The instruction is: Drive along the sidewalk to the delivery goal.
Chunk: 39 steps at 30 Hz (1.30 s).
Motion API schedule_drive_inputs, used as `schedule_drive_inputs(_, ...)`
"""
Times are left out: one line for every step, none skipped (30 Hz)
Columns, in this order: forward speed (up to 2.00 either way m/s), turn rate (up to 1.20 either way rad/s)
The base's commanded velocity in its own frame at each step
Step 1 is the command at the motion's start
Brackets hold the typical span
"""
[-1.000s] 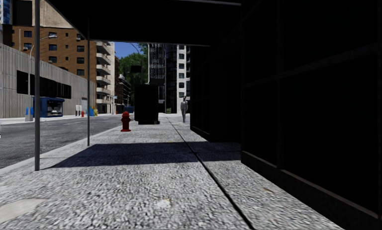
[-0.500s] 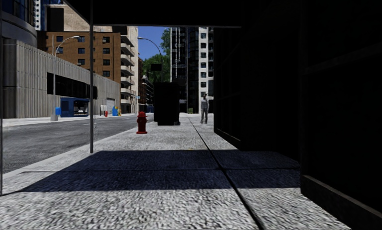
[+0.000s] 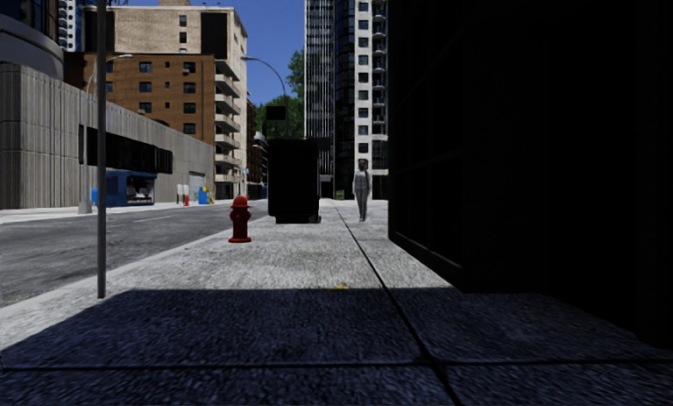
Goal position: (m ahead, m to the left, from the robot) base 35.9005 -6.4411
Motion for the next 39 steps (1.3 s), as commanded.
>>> schedule_drive_inputs(2.0, 0.0)
schedule_drive_inputs(2.0, 0.0)
schedule_drive_inputs(2.0, 0.0)
schedule_drive_inputs(2.0, 0.0)
schedule_drive_inputs(2.0, 0.0)
schedule_drive_inputs(2.0, 0.0)
schedule_drive_inputs(2.0, 0.0)
schedule_drive_inputs(2.0, 0.0)
schedule_drive_inputs(2.0, 0.0)
schedule_drive_inputs(2.0, 0.0)
schedule_drive_inputs(2.0, 0.0)
schedule_drive_inputs(2.0, 0.0)
schedule_drive_inputs(2.0, 0.0)
schedule_drive_inputs(2.0, 0.0)
schedule_drive_inputs(2.0, 0.0)
schedule_drive_inputs(2.0, 0.0)
schedule_drive_inputs(2.0, 0.0)
schedule_drive_inputs(2.0, 0.24)
schedule_drive_inputs(2.0, 0.4)
schedule_drive_inputs(2.0, 0.4)
schedule_drive_inputs(1.94, 0.52)
schedule_drive_inputs(1.84, 0.56)
schedule_drive_inputs(1.78, 0.57)
schedule_drive_inputs(1.78, 0.57)
schedule_drive_inputs(1.67, 0.57)
schedule_drive_inputs(1.63, 0.57)
schedule_drive_inputs(1.61, 0.57)
schedule_drive_inputs(1.58, 0.57)
schedule_drive_inputs(1.58, 0.57)
schedule_drive_inputs(1.57, 0.57)
schedule_drive_inputs(1.57, 0.57)
schedule_drive_inputs(1.57, 0.57)
schedule_drive_inputs(1.57, 0.57)
schedule_drive_inputs(1.56, 0.57)
schedule_drive_inputs(1.56, 0.57)
schedule_drive_inputs(1.56, 0.57)
schedule_drive_inputs(1.56, 0.57)
schedule_drive_inputs(1.56, 0.57)
schedule_drive_inputs(1.56, 0.57)
